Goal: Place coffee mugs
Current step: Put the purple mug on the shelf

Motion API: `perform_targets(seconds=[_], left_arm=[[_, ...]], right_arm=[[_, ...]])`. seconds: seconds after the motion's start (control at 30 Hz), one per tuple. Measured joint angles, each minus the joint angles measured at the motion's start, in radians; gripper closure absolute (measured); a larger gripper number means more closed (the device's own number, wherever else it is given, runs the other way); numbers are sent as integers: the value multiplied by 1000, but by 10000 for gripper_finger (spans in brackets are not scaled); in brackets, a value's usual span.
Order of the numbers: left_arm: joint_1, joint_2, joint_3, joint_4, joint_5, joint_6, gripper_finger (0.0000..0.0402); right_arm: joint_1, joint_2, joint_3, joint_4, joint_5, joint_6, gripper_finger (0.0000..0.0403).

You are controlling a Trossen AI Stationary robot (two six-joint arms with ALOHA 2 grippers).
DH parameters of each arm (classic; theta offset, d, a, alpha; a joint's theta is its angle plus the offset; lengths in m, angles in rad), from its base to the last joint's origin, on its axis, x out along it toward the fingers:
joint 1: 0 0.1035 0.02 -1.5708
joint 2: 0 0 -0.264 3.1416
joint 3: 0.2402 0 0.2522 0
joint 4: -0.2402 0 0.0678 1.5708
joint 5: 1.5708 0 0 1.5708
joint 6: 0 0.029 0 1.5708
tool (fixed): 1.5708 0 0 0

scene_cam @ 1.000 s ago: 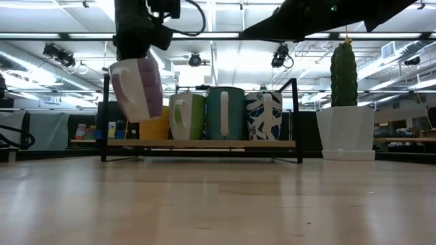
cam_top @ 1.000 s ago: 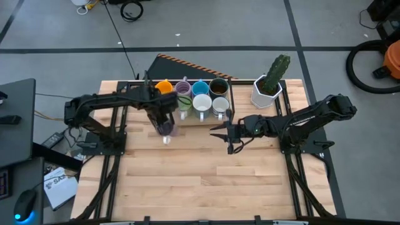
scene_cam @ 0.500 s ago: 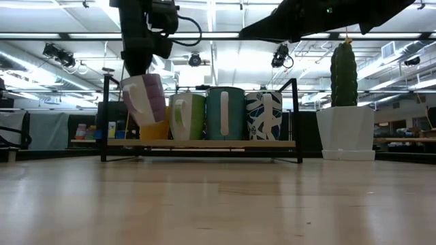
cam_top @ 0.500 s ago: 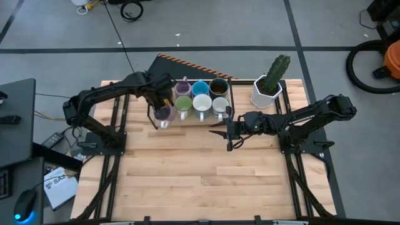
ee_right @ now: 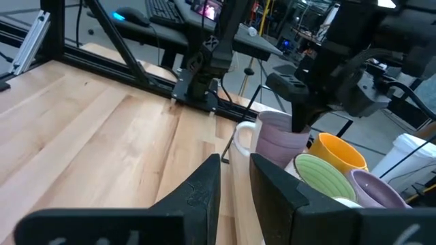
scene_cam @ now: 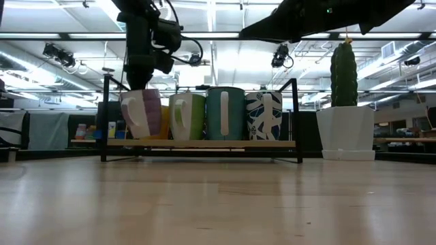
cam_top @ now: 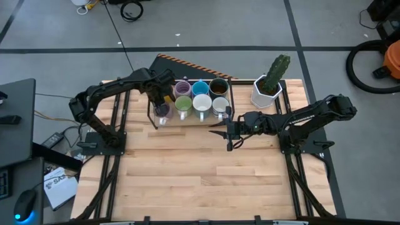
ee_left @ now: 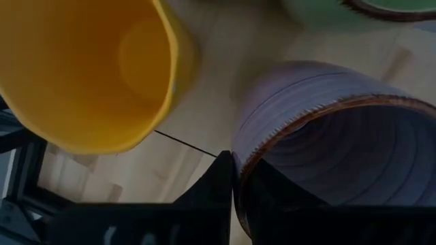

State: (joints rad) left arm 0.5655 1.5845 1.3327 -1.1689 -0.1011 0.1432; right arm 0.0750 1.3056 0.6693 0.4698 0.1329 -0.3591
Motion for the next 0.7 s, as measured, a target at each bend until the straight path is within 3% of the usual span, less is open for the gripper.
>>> perform_targets(seconds=[0.7], left_arm=[[1,0,0,49,-14,-6,348]], right_arm=[[0,0,0,0,0,1,317]])
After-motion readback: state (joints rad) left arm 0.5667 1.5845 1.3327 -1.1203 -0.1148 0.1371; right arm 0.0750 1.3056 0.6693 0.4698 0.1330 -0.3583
